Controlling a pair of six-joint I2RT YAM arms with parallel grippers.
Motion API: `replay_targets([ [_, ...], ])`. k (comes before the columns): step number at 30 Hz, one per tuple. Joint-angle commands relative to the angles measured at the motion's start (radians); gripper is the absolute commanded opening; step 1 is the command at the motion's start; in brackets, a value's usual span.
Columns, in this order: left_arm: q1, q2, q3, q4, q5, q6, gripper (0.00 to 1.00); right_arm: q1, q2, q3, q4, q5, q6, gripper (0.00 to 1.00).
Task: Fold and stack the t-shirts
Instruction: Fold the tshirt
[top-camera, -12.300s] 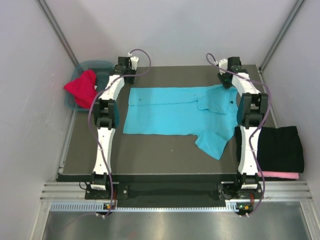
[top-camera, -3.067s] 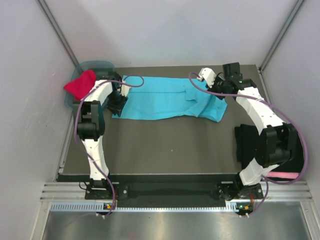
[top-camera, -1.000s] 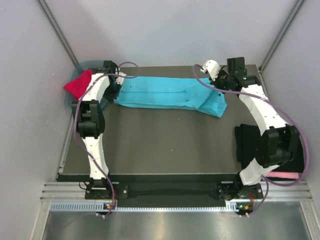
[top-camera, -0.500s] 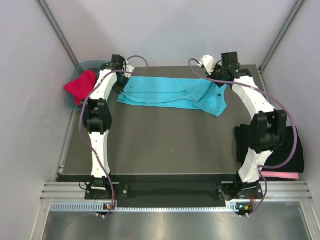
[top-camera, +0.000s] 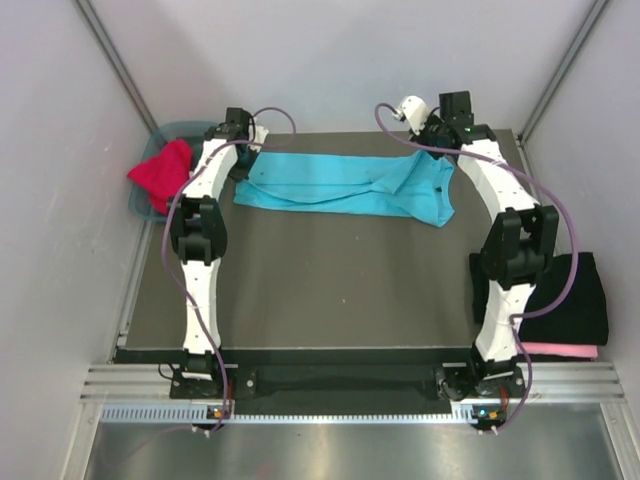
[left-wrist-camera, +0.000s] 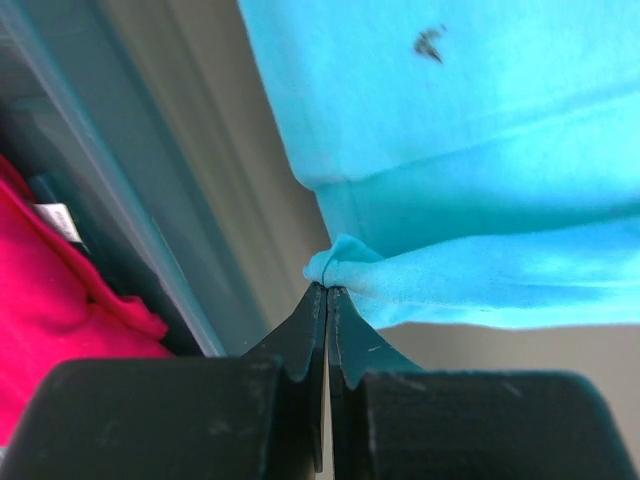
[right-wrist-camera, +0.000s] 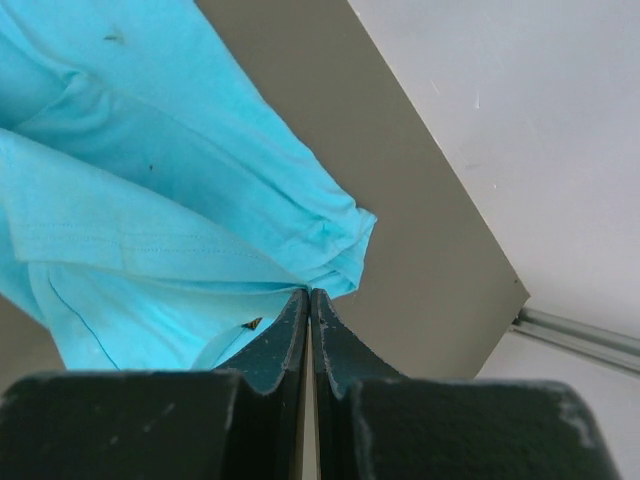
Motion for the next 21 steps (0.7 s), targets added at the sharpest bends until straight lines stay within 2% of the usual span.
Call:
replay_targets([
  [1,0.003,0.023,0.063,0.063,-0.04,-0.013,0.0,-0.02,0.057,0.091,0.02,0.013,0.001,0.0],
  [21,0.005,0.099,0.116,0.114,-0.099,-0.002,0.0,-0.034,0.199,0.214,0.055,0.079,0.002,0.0],
])
